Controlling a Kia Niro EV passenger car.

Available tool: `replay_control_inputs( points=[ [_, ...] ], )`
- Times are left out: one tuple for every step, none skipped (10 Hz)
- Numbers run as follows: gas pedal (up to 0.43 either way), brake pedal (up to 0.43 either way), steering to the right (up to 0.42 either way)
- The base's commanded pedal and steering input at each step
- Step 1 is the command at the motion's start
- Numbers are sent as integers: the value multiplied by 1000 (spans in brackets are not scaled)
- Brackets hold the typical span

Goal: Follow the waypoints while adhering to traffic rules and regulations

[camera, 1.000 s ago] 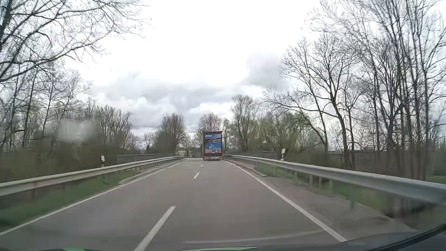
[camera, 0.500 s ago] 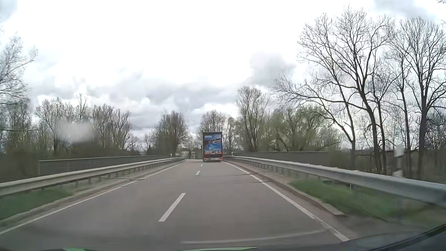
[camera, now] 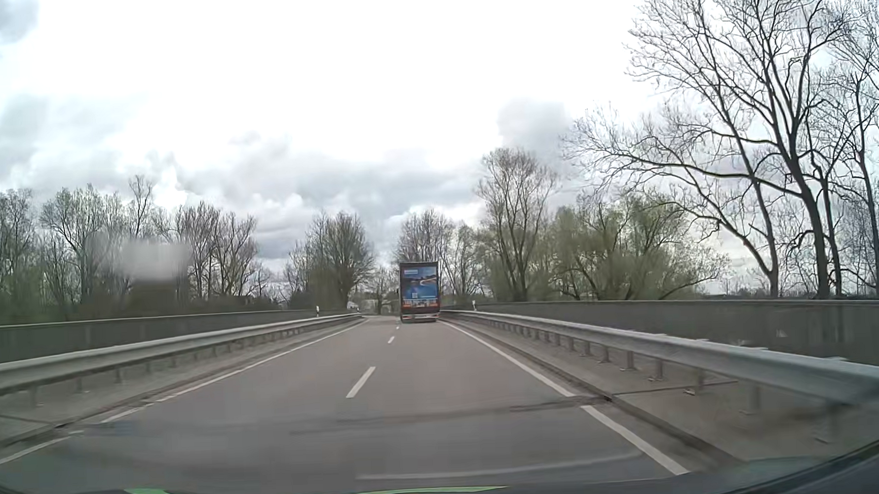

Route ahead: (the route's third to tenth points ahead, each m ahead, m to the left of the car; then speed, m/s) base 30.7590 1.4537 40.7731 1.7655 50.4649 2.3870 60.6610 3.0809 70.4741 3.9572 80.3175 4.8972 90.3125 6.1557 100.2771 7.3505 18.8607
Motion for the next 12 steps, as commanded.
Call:
replay_control_inputs(
  points=[
    [28, 0, -7],
    [39, 0, -7],
    [39, 0, -7],
    [39, 0, -7],
    [39, 0, -7],
    [39, 0, -6],
    [59, 0, -7],
    [67, 0, -6],
    [79, 0, -7],
    [87, 0, -6],
    [87, 0, -6],
    [87, 0, -6]
  ],
)
